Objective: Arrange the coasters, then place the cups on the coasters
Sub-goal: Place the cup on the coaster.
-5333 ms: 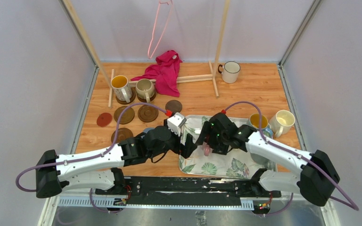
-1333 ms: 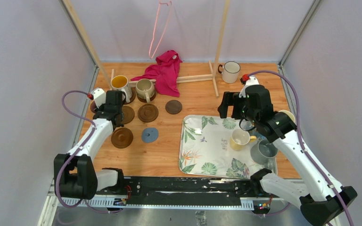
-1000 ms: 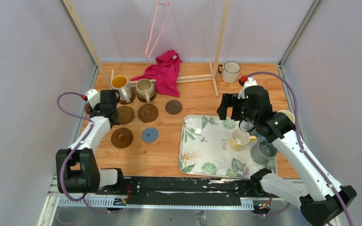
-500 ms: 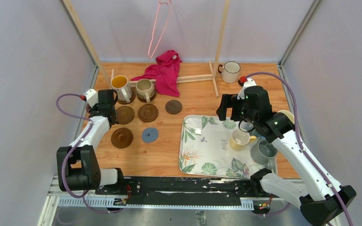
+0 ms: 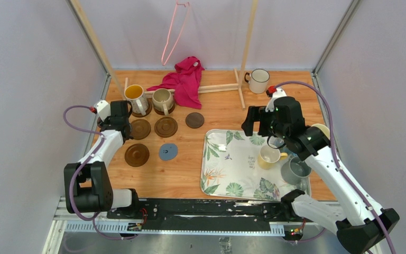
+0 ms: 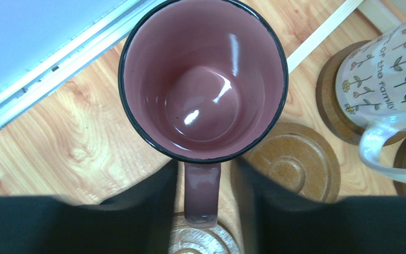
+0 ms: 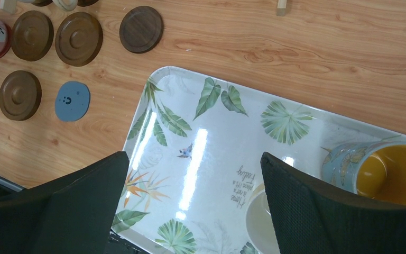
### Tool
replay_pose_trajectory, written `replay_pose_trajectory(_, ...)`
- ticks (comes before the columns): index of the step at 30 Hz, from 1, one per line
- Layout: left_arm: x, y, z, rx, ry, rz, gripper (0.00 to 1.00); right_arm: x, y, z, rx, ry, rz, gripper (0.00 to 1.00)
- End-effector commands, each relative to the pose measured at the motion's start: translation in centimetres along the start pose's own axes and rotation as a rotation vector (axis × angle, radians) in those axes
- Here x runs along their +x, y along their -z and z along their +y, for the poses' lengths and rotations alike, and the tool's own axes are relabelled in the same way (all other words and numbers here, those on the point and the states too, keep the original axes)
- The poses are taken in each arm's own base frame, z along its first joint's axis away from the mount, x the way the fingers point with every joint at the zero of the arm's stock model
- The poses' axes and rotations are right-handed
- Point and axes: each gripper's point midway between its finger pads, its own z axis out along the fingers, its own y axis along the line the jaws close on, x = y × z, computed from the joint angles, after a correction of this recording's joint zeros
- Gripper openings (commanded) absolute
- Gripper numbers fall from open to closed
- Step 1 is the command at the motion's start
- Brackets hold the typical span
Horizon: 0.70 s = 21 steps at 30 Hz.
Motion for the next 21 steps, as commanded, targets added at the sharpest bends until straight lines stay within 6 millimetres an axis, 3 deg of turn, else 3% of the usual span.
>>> replay_pose_trajectory(1, -1.5, -0.1, -0.1, -0.005, 0.052, -0.059, 0.59, -0.1, 0.2, -0.1, -0.007, -0.003, -0.005, 1.00)
replay_pose_trajectory(4, -1.6, 0.2, -0.3, 0.011, 0.054, -0.059, 0.77, -0.1, 0.2, 0.0, -0.013, -0.005, -0.002, 1.00)
replay_pose_trajectory(10, -3.2, 2.0, -0.9, 0.081, 0.075, -0.076, 0.99, -0.1, 0.3, -0.1, -0.007, -0.011, 0.001, 1.00)
replay_pose_trajectory(16, -4.1, 4.6, -2.2, 0.220, 0.071, -0.073, 1.00, 0.6, 0.4, -0.6, 0.022, -0.042, 0.014, 1.00)
replay_pose_trajectory(21, -2.4, 7.5, -4.8, 0.360, -0.016, -0.038, 1.00, 1.5, 0.7, -1.9, 0.091, -0.080, 0.016, 1.00)
